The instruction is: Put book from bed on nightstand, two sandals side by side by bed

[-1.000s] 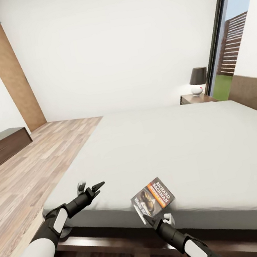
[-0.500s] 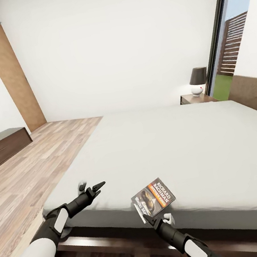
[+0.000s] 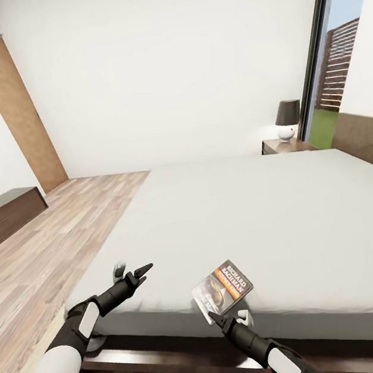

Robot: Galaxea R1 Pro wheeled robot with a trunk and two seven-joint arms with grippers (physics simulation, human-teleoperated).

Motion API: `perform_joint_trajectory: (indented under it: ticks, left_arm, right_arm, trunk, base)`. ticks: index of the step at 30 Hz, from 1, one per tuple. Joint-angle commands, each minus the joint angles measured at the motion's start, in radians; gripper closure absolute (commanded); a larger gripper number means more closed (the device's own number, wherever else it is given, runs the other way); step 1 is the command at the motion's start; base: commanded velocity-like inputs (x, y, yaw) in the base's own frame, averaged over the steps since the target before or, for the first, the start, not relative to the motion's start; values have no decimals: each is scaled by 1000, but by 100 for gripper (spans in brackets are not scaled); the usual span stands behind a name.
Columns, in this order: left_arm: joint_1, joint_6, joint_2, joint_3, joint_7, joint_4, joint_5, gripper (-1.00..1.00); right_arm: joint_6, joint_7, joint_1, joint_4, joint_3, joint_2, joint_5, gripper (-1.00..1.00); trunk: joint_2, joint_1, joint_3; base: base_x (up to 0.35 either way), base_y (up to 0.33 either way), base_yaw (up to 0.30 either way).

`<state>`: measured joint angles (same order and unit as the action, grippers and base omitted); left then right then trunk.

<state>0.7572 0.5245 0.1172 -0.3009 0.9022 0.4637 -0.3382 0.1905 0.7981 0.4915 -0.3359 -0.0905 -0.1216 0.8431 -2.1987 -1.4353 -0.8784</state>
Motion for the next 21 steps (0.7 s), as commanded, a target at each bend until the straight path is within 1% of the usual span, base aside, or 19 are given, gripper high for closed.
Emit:
perform_joint_trajectory:
  ticks: [1,21]
  left_arm:
    - [1,8,0,-2,2,0,-4,-100]
    - [1,8,-1,-1,3,0,-4,-100]
  right_arm:
    - [9,1,0,0,-3,0,10,100]
    - [9,1,0,0,-5,-1,10,100]
  trunk:
    - [7,4,2]
    - [147,81,65]
  base:
    - [0,0,0]
    - [0,0,0]
